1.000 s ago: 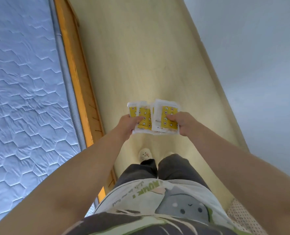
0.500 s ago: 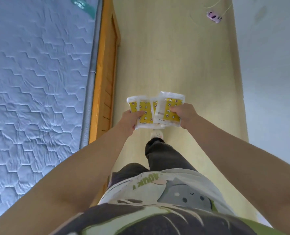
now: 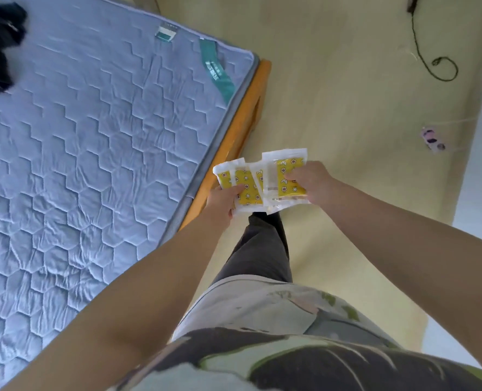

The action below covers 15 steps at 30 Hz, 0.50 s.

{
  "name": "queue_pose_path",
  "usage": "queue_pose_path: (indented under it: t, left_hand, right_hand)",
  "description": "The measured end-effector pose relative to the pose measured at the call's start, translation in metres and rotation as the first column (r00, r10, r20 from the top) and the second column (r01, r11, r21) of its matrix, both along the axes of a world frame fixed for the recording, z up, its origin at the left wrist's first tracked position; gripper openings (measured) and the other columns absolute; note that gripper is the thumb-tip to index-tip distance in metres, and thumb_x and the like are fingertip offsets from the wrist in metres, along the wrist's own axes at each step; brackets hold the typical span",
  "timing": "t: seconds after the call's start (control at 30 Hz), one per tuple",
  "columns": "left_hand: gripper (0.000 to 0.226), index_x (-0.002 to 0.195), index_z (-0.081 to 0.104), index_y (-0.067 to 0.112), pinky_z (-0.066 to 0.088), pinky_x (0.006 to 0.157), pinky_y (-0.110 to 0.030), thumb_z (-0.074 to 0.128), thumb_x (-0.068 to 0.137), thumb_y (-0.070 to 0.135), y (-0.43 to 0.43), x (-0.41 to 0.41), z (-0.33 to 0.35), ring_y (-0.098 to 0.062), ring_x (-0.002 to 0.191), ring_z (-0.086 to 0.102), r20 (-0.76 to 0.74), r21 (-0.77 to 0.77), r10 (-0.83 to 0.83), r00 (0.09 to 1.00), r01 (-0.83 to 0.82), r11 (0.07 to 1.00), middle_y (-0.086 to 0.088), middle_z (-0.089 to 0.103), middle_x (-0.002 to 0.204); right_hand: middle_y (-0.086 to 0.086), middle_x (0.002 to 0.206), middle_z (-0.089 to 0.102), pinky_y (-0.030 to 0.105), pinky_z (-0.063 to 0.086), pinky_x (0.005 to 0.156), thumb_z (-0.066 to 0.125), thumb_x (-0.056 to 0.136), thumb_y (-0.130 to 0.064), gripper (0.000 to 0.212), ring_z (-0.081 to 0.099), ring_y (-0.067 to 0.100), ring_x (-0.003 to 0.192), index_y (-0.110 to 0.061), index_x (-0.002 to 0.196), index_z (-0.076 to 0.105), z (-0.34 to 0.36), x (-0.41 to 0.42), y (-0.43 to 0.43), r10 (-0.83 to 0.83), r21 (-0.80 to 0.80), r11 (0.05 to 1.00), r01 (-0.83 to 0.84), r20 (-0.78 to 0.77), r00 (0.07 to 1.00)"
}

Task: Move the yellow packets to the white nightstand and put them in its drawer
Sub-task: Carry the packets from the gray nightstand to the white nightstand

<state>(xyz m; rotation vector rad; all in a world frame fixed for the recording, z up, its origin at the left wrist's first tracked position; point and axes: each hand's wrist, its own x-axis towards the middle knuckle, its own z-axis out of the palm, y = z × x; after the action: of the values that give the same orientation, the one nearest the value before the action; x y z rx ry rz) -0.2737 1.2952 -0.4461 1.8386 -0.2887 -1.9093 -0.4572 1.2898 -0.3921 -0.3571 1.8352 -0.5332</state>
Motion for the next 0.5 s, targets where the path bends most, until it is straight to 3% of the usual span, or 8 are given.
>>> queue_pose_path:
  t: [0.2, 0.27, 0.37, 0.5]
  left_hand:
    - [0.021, 0.104, 0.061, 0.007, 0.057, 0.082, -0.043, 0.069, 0.085, 0.005, -0.154, -0.007, 0.002, -0.026, 0.083, 0.069, -0.016, 0.007, 0.271, 0.962, -0.271, 0.963, -0.009, 0.070, 0.094]
    - [0.026, 0.109, 0.061, 0.008, 0.056, 0.086, -0.044, 0.070, 0.085, 0.010, -0.194, -0.008, 0.008, -0.027, 0.087, 0.069, 0.019, 0.010, 0.328, 0.944, -0.328, 0.945, -0.007, 0.070, 0.093]
    - [0.015, 0.100, 0.061, 0.012, 0.057, 0.084, -0.044, 0.068, 0.087, 0.012, -0.238, -0.008, 0.018, -0.025, 0.085, 0.070, 0.044, 0.035, 0.421, 0.906, -0.422, 0.906, -0.006, 0.070, 0.092]
    - [0.013, 0.097, 0.061, 0.012, 0.055, 0.086, -0.049, 0.068, 0.087, 0.010, -0.285, -0.005, 0.019, -0.028, 0.088, 0.070, 0.060, 0.040, 0.582, 0.811, -0.584, 0.811, -0.010, 0.071, 0.096]
  right_hand:
    - [0.015, 0.100, 0.068, 0.047, 0.056, 0.081, 0.067, 0.077, -0.004, 0.031, 0.068, 0.031, 0.089, -0.004, 0.107, 0.064, 0.006, 0.012, -0.204, 0.321, 0.013, 0.947, -0.322, -0.130, 0.938]
    - [0.012, 0.100, 0.068, 0.043, 0.056, 0.084, 0.067, 0.077, -0.006, 0.032, 0.067, 0.029, 0.091, -0.004, 0.108, 0.063, 0.009, 0.018, -0.260, 0.428, 0.020, 0.902, -0.432, -0.180, 0.886]
    - [0.008, 0.094, 0.065, 0.038, 0.055, 0.084, 0.065, 0.079, -0.005, 0.020, 0.064, 0.025, 0.089, -0.011, 0.098, 0.062, 0.013, 0.033, -0.327, 0.549, 0.015, 0.830, -0.557, -0.196, 0.813]
    - [0.007, 0.102, 0.064, 0.030, 0.049, 0.076, 0.063, 0.082, -0.007, 0.029, 0.059, 0.024, 0.089, -0.008, 0.111, 0.058, 0.006, 0.057, -0.399, 0.708, 0.028, 0.697, -0.716, -0.186, 0.681]
